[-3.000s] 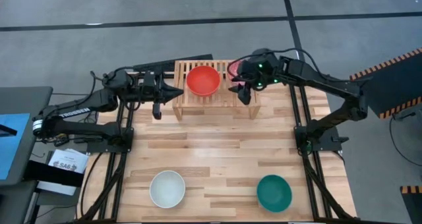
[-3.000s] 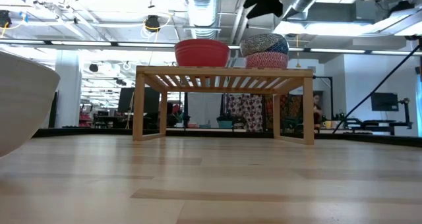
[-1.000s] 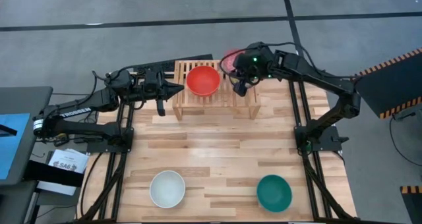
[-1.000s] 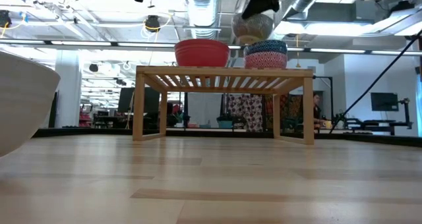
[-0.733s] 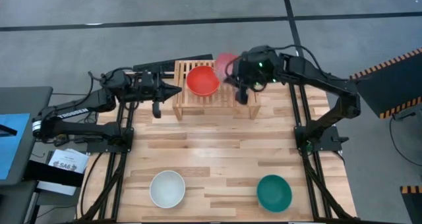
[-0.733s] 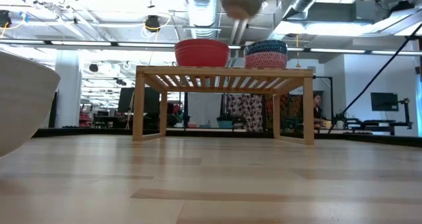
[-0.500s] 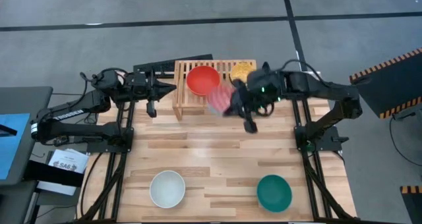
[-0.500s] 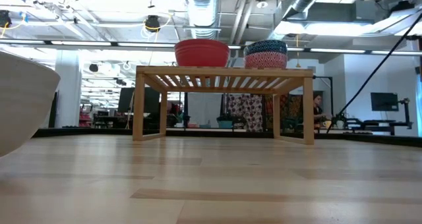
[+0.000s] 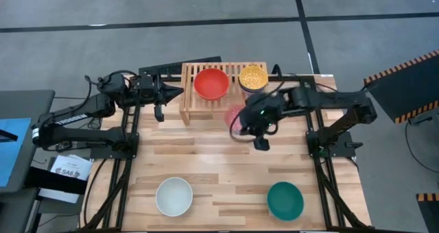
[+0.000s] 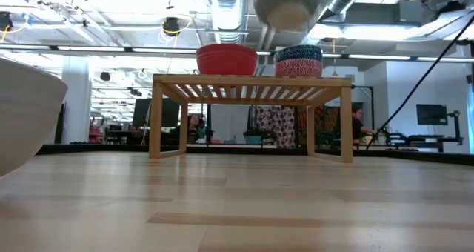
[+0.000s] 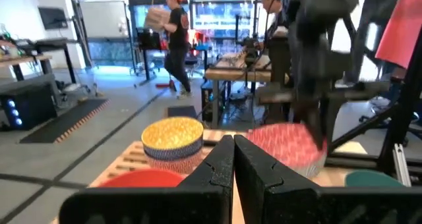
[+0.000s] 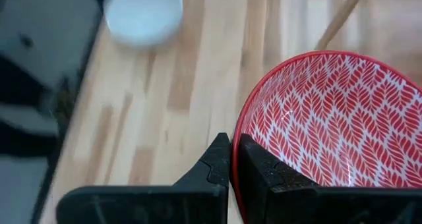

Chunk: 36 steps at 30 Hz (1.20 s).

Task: Place and stack bowls onto a shelf
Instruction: Remove the small red bowl from the stacked small bowls on the shelf

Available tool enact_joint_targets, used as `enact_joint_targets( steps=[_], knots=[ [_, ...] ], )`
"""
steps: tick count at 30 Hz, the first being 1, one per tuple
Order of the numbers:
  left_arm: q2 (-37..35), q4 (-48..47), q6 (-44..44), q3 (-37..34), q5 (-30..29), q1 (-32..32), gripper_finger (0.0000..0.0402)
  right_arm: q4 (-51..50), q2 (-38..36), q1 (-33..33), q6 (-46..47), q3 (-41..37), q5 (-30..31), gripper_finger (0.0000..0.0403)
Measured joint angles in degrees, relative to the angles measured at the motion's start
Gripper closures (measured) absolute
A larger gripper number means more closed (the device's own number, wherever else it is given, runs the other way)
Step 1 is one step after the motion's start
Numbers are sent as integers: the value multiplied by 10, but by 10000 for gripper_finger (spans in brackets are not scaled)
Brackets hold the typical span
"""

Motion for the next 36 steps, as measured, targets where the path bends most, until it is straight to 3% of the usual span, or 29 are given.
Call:
enact_joint_targets(
  steps=[5, 12, 25, 36],
  knots=[
    [-1, 2, -3, 0, 0, 0, 401, 92, 1, 17, 21, -123, -39, 366],
    [-1, 3, -4, 0, -11, 0, 401, 195, 20, 27, 42, -236, 7, 366],
    [-1, 1, -13, 0, -11, 0, 401, 337, 155, 44, 42, -248, 61, 366],
    [0, 0, -16, 0, -6, 0, 401, 387, 212, 42, 22, -246, 67, 364]
  ],
)
